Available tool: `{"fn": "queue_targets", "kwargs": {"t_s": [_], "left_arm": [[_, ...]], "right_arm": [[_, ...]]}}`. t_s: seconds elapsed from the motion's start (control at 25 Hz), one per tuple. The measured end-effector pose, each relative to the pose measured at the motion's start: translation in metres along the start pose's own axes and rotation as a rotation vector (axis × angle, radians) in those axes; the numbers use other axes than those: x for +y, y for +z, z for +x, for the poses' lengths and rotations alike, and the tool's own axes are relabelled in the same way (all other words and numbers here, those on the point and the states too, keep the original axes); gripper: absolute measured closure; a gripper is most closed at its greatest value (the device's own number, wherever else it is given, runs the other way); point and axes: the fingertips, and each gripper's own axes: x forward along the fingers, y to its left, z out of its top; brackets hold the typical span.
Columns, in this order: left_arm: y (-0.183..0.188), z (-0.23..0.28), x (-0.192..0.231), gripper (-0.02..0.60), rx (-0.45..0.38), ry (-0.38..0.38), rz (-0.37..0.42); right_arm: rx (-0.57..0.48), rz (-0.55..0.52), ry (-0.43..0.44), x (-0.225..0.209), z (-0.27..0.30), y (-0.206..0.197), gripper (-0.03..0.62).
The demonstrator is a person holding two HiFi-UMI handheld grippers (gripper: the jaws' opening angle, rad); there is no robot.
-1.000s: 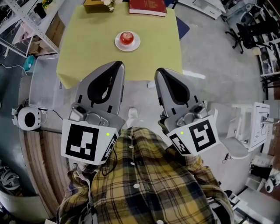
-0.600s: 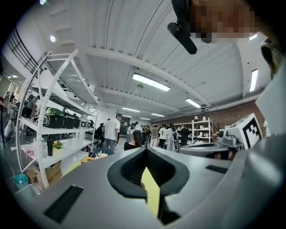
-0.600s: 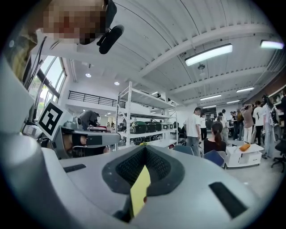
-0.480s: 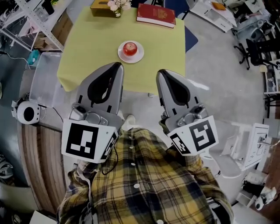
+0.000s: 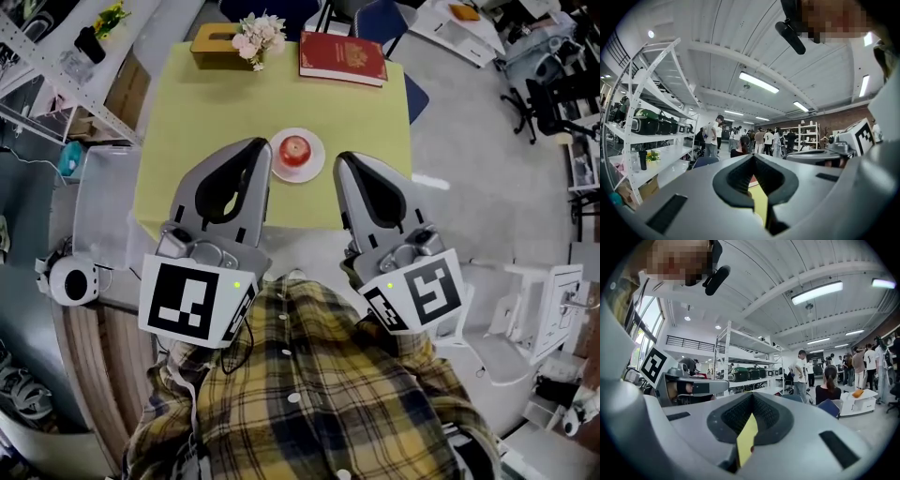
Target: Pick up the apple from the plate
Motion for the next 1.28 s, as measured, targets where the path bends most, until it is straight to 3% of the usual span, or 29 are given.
{"fn": "queue_targets", "kwargs": {"t_s": [0.32, 0.64, 0.92, 1.28], "left_arm": [[0.015, 0.056, 0.079, 0.577, 0.020, -0.127, 0.029], [0.015, 0.090, 0.117, 0.577, 0.053, -0.223, 0.016], [0.002, 0.111, 0.121, 0.577, 0.089, -0.250, -0.027], [-0.007, 0.111, 0.120, 0.577, 0.089, -0.187, -0.054]], "right_arm": [[-0.021, 0.015, -0.114, -0.015, 0.091, 0.010, 0.597], [-0.001, 0.041, -0.213, -0.032, 0.135, 0.007, 0.597], [0.053, 0.049, -0.218, -0.044, 0.144, -0.003, 0.597], [0.090, 0.063, -0.110, -0.040, 0.144, -0.017, 0.585]]}}
